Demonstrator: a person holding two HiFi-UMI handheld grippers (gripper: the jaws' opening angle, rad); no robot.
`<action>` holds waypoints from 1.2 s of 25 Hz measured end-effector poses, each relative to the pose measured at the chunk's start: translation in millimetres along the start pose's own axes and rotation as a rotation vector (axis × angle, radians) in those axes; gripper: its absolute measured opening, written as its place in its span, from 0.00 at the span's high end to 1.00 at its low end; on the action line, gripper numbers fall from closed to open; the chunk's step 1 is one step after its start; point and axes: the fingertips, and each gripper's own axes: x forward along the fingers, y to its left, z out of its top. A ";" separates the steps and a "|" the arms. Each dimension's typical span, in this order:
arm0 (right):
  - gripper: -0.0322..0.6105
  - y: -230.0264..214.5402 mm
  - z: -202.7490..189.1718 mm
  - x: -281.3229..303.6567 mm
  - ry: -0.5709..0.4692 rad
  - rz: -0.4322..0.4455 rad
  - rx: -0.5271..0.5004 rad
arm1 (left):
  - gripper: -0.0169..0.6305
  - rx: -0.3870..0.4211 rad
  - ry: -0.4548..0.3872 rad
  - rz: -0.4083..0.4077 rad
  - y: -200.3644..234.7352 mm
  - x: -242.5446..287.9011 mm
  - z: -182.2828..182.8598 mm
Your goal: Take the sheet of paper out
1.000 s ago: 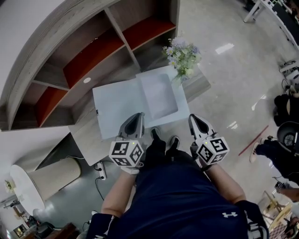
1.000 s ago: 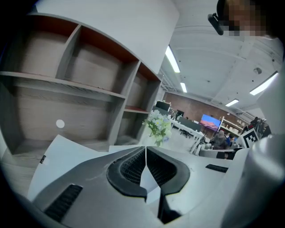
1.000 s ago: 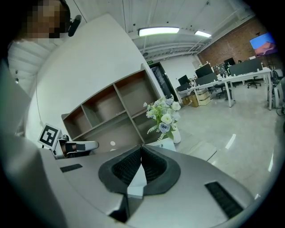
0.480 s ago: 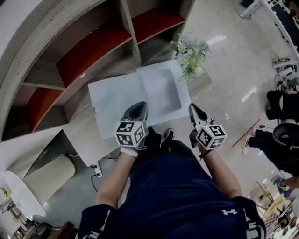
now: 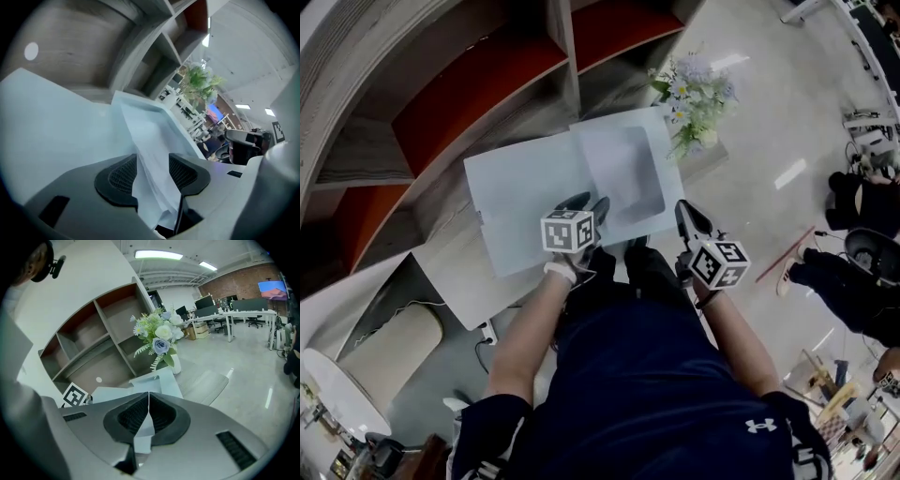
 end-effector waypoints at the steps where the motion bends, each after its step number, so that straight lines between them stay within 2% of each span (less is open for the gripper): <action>1: 0.93 -2.7 0.7 2.7 0.003 0.004 0.004 | 0.63 -0.013 0.013 0.013 2.1 6.3 -1.2; 6: 0.93 -12.3 5.8 11.0 0.012 0.036 0.012 | 0.58 0.015 0.052 0.126 8.8 30.8 -3.0; 10: 0.93 -20.6 9.4 13.0 0.012 0.058 0.023 | 0.56 0.038 0.042 0.233 18.7 41.8 3.2; 12: 0.93 -24.9 9.2 13.0 0.014 0.064 0.034 | 0.56 0.027 0.036 0.253 20.9 45.8 4.0; 20: 0.93 -31.8 6.9 12.9 0.028 0.084 0.081 | 0.55 -0.043 0.070 0.256 12.0 53.6 -1.9; 23: 0.93 -29.9 7.1 11.7 0.033 0.091 0.087 | 0.55 -0.064 0.097 0.230 3.3 54.9 -7.2; 26: 0.93 -27.4 6.1 12.4 0.039 0.097 0.097 | 0.56 -0.087 0.114 0.168 -7.1 57.6 -11.1; 28: 0.93 -26.6 5.5 13.3 0.042 0.100 0.102 | 0.69 -0.125 0.105 0.117 -11.1 59.2 -11.0; 30: 0.93 -26.2 3.2 13.8 0.049 0.100 0.110 | 0.80 -0.198 0.082 0.082 -7.6 58.1 -10.3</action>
